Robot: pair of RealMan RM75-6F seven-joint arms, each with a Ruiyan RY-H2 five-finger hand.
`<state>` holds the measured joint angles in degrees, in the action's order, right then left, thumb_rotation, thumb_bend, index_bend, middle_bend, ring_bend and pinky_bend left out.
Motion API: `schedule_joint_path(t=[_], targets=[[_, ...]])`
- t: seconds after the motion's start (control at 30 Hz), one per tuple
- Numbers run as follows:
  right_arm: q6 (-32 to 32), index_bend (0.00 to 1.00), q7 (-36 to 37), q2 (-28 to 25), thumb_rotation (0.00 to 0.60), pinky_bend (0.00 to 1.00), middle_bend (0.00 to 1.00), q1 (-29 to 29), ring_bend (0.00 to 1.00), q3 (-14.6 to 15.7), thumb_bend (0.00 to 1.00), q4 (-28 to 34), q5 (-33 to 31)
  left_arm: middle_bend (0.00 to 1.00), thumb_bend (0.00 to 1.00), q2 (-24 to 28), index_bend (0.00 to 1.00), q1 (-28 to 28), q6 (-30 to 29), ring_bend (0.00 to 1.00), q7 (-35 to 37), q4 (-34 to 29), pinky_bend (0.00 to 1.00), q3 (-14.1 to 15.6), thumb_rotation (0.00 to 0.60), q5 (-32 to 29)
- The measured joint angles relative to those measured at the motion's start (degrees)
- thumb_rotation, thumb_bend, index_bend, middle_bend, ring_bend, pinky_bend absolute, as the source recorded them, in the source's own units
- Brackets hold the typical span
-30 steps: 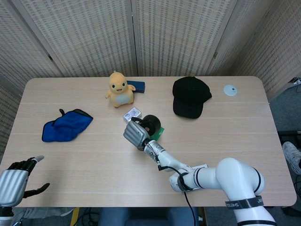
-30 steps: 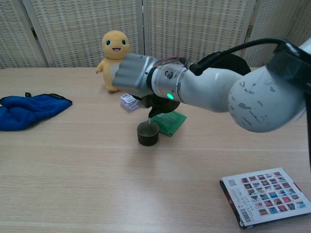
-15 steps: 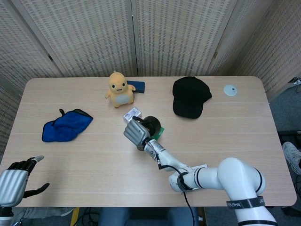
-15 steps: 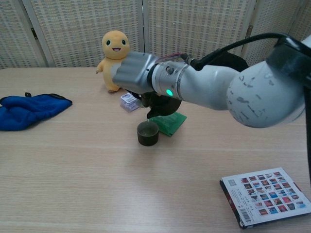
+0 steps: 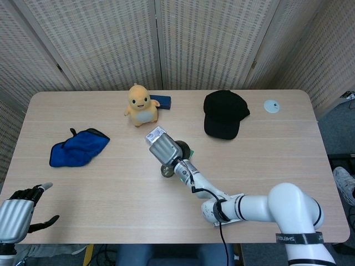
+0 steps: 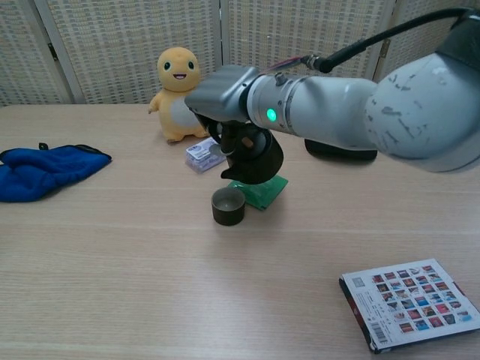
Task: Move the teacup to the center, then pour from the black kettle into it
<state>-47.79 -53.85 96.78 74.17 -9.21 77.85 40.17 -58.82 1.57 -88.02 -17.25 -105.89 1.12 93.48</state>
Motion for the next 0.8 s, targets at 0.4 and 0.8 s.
schedule_joint_path(t=[0.4, 0.8], targets=[[2.25, 1.0, 17.13, -10.72, 0.495, 0.55, 1.0, -7.62, 0.93, -2.02, 0.4, 8.27, -0.77, 0.31, 0.13, 0.29, 0.24, -0.12, -0.61, 0.38, -0.16, -0.64, 0.36, -0.51, 0.483, -0.53], [3.66, 1.0, 32.67, -16.69, 0.493, 0.55, 1.0, -17.27, 0.93, 1.15, 0.38, 9.97, 9.88, 0.31, 0.13, -0.35, 0.24, 0.17, 0.01, 0.38, -0.84, -1.11, 0.36, -0.55, 0.482, -0.67]])
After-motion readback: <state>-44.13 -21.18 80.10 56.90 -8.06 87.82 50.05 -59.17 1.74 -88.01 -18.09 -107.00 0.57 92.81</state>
